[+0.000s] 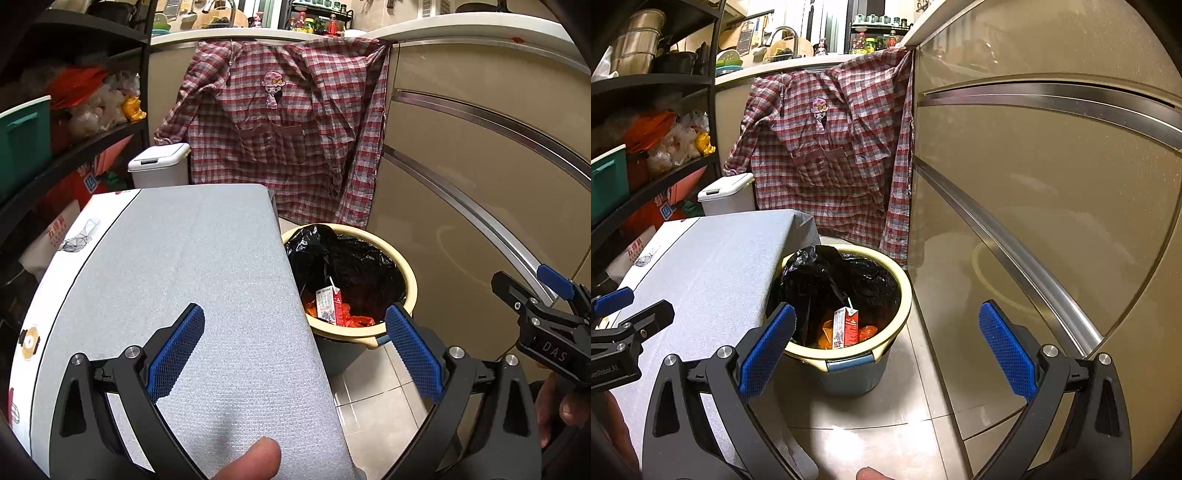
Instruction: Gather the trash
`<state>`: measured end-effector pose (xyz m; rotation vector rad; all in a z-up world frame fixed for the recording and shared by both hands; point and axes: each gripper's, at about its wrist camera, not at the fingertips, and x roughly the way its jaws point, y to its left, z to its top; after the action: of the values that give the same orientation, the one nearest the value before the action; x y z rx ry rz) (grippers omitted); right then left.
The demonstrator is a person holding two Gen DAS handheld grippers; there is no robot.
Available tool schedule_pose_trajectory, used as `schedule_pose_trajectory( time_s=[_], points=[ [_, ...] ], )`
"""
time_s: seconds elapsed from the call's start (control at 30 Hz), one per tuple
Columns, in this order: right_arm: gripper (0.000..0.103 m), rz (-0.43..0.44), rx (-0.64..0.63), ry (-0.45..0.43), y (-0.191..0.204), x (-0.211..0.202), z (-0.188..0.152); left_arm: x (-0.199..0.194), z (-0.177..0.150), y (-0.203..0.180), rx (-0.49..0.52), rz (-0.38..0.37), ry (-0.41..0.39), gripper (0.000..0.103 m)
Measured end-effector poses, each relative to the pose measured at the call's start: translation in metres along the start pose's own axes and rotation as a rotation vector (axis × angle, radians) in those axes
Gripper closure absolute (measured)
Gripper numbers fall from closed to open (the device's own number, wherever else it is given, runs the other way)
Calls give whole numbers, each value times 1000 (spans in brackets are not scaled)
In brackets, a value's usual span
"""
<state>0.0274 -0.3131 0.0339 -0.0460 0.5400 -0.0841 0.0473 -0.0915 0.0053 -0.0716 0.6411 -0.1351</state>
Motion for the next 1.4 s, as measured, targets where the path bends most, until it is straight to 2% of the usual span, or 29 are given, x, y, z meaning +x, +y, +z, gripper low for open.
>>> schedule_pose_trajectory(
  time_s=[1.4],
  points=[
    [5,-1,-2,0,1,-1,0,-3,0,3,3,3,-1,8]
  ],
)
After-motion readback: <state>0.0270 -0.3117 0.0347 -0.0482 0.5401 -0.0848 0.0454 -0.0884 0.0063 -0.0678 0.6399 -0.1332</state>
